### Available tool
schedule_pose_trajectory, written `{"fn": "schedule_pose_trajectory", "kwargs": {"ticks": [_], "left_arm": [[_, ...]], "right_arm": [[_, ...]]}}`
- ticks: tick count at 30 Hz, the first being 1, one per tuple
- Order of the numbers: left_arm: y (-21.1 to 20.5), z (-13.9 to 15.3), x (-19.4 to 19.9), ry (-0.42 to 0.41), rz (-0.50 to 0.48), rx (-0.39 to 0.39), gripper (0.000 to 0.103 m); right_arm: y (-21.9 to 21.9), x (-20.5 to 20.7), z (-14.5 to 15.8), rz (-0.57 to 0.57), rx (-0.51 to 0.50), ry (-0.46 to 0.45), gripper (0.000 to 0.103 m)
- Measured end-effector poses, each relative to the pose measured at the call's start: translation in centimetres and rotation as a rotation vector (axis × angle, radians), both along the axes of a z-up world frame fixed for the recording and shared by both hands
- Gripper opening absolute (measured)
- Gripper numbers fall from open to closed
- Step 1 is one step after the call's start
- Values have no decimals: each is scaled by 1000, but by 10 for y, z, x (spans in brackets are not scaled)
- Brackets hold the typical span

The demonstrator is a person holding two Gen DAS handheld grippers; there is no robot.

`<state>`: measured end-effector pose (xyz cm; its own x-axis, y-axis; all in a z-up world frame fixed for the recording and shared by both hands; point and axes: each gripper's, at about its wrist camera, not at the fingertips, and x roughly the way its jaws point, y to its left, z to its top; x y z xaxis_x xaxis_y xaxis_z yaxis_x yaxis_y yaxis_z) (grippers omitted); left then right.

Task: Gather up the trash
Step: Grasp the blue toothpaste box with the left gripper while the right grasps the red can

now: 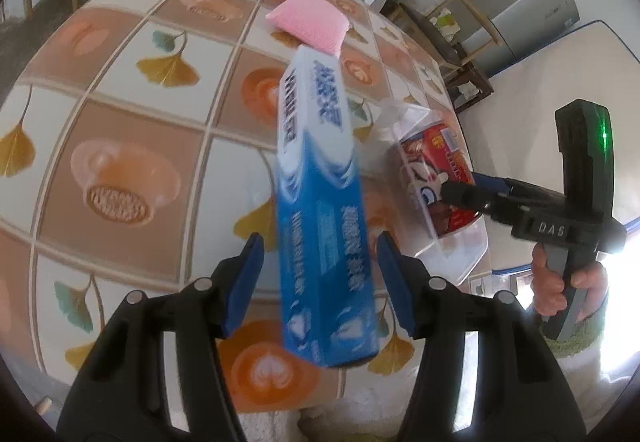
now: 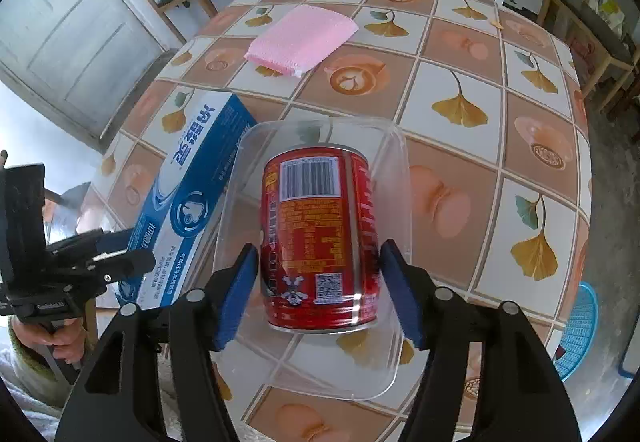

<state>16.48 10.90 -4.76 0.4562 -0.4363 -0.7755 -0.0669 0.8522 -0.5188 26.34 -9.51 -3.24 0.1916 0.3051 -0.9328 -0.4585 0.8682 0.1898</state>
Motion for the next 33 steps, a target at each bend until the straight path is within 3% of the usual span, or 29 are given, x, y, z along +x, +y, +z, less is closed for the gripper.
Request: {"fn": "schedule_pose_trajectory", "kwargs": {"ticks": [7, 18, 33], "left_arm": [[-17, -10, 35, 33, -27, 85, 55], [-15, -13, 42, 28, -11, 90, 45], [0, -7, 21, -4, 36, 17, 36]], "right_arm": [[13, 5, -7, 21, -58, -18, 70], [29, 3, -17, 85, -182, -87, 66], [-3, -9, 25, -28, -42, -149, 65]]}}
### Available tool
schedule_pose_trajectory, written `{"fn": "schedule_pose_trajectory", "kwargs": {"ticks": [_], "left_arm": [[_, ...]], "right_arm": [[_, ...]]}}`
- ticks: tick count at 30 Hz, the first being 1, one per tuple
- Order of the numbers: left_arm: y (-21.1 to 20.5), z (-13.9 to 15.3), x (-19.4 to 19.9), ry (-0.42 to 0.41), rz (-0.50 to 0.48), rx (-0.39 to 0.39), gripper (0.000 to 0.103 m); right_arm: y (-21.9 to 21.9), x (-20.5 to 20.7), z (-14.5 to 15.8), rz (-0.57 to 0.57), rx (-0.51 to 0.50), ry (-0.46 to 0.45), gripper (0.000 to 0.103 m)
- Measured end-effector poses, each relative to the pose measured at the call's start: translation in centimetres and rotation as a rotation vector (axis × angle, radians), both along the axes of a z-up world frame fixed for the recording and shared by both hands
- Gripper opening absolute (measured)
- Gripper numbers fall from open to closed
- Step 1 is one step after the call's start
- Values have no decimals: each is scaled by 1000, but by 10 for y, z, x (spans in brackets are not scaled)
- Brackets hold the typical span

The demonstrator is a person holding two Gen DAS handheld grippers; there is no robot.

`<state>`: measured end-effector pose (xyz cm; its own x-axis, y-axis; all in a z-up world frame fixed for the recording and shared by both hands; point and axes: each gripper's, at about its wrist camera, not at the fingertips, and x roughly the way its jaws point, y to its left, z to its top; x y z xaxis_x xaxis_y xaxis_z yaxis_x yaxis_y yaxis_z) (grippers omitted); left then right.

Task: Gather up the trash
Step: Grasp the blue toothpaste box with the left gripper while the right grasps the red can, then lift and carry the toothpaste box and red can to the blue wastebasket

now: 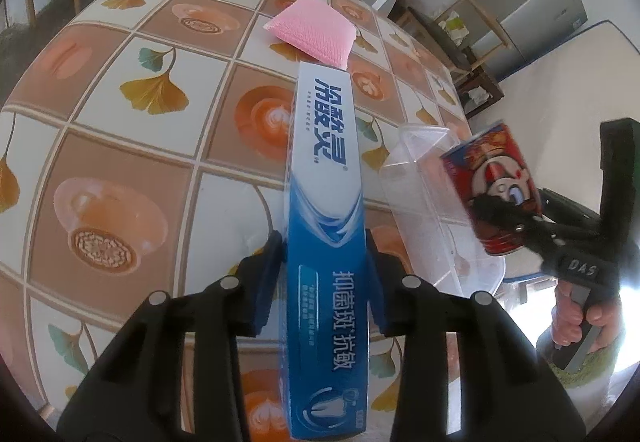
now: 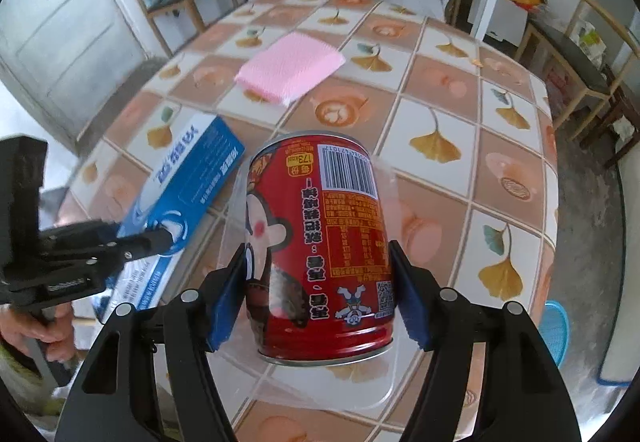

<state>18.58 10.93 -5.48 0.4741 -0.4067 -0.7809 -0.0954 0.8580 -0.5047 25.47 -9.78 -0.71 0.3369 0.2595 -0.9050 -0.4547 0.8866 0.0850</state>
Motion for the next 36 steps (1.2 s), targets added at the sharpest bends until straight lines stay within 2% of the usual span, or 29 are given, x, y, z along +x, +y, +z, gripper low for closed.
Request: {"fn": "schedule_pose_trajectory", "kwargs": {"ticks": [12, 22, 36], "left_arm": [[16, 18, -20, -63, 46, -58, 35], [21, 39, -32, -135, 58, -91, 35], [15, 52, -35, -170, 44, -109, 34]], "right_arm": [[-23, -9, 27, -64, 161, -6, 65], [-32, -13, 35, -92, 261, 12, 65], [-46, -13, 40, -116, 324, 18, 65]]}}
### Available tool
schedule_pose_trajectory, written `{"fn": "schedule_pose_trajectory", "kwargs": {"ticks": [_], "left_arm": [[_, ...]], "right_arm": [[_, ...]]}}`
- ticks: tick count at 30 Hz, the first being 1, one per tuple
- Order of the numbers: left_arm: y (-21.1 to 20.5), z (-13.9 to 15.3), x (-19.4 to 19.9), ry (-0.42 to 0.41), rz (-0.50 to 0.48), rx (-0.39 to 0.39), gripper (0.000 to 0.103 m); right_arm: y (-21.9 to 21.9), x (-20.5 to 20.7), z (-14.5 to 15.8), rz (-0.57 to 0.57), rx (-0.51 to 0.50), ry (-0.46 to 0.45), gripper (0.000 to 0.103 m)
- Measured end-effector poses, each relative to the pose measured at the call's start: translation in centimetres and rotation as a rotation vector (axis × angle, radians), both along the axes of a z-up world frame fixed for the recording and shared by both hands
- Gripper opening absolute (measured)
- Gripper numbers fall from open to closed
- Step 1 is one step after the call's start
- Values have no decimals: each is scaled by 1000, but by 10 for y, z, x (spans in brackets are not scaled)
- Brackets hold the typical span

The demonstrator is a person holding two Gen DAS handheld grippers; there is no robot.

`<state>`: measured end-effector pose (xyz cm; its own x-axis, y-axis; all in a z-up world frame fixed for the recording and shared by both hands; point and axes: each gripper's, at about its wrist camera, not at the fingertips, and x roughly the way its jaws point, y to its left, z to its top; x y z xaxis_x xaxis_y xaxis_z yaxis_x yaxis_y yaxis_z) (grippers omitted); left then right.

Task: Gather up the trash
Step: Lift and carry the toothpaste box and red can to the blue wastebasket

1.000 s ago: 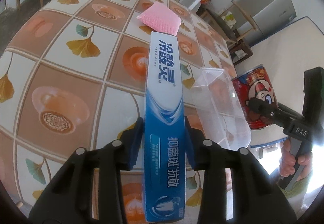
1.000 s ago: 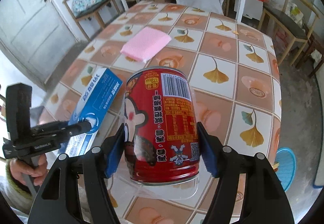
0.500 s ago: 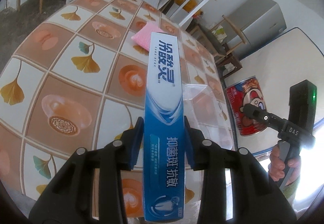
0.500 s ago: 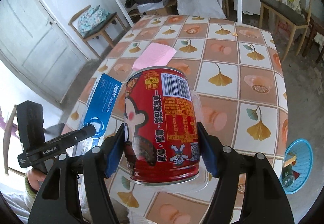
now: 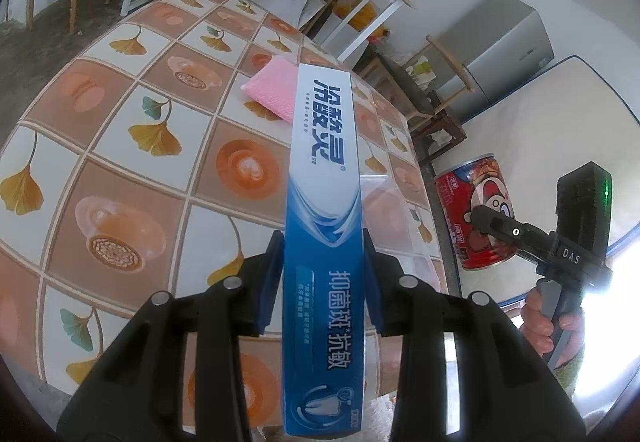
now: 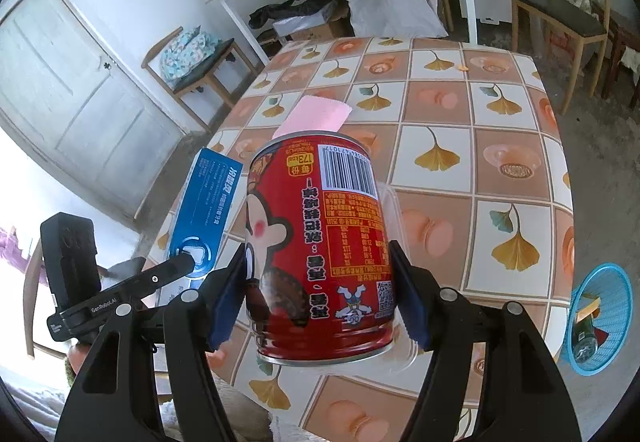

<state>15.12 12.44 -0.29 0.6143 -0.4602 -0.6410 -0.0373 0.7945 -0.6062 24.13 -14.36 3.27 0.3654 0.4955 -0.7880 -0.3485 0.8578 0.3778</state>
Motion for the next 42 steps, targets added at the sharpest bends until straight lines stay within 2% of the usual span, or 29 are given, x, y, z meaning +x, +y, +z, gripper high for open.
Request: {"fn": "schedule_pose_trajectory", "kwargs": {"ticks": [13, 25, 34, 42], "left_arm": [[-22, 31, 0, -86, -61, -23, 34], [-98, 65, 17, -163, -213, -50, 34], [-166, 65, 35, -162, -346, -123, 33], [-207, 55, 43, -122, -434, -160, 33]], "right_arm": [[-50, -12, 20, -76, 147, -30, 65], [-145, -48, 45, -256, 198, -106, 65], [-212, -75, 47, -422, 190, -100, 65], [-238, -100, 41, -537, 172, -86, 65]]}}
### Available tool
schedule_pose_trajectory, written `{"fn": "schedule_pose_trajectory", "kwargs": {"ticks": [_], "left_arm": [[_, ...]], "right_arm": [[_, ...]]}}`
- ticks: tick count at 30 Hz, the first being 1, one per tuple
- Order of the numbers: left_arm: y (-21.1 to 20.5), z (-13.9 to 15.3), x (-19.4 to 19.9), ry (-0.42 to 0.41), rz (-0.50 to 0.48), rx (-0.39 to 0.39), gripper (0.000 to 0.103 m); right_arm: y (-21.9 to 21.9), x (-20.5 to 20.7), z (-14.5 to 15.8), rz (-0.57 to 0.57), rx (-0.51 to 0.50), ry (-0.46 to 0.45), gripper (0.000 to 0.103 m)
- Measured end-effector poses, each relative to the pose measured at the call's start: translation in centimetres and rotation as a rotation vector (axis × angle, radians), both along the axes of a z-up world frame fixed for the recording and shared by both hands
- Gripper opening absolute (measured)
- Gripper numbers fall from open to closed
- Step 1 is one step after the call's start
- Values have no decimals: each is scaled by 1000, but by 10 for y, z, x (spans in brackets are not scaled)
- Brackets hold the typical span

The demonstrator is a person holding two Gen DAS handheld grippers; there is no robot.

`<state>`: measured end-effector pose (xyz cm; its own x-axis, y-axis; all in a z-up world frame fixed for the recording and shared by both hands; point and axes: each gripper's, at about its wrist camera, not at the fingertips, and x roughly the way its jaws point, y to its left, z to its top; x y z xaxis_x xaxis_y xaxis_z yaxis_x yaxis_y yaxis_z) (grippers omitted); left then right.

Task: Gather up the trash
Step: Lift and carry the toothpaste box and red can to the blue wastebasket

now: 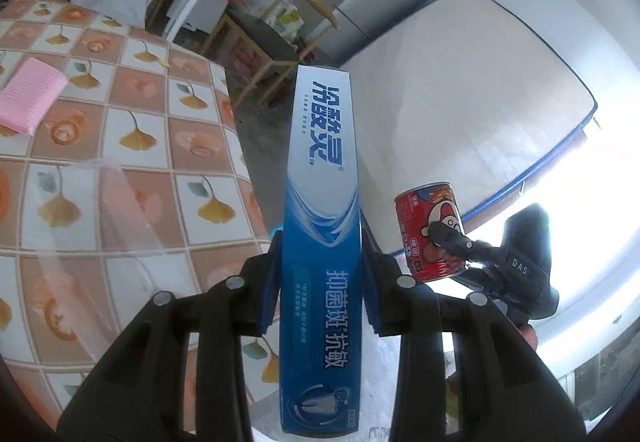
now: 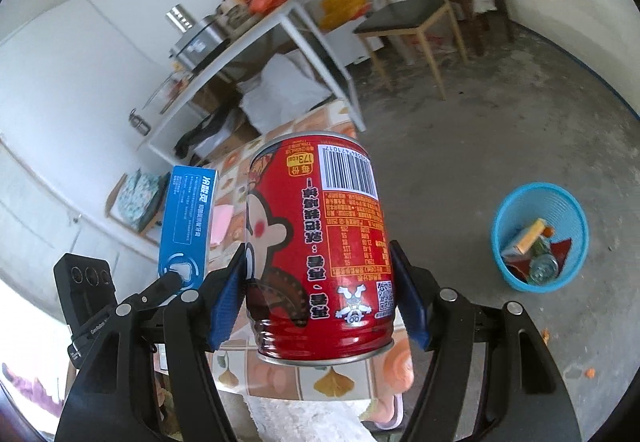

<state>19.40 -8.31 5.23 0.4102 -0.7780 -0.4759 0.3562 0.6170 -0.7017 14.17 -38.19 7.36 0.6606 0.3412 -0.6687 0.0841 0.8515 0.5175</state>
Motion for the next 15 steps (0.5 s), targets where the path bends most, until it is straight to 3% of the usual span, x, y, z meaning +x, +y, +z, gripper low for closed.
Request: {"fn": "schedule_pose_trajectory", "kwargs": {"ticks": [15], "left_arm": [[-30, -6, -8, 12, -60, -16, 33]], "right_arm": [[-19, -29, -10, -86, 15, 31, 65]]}}
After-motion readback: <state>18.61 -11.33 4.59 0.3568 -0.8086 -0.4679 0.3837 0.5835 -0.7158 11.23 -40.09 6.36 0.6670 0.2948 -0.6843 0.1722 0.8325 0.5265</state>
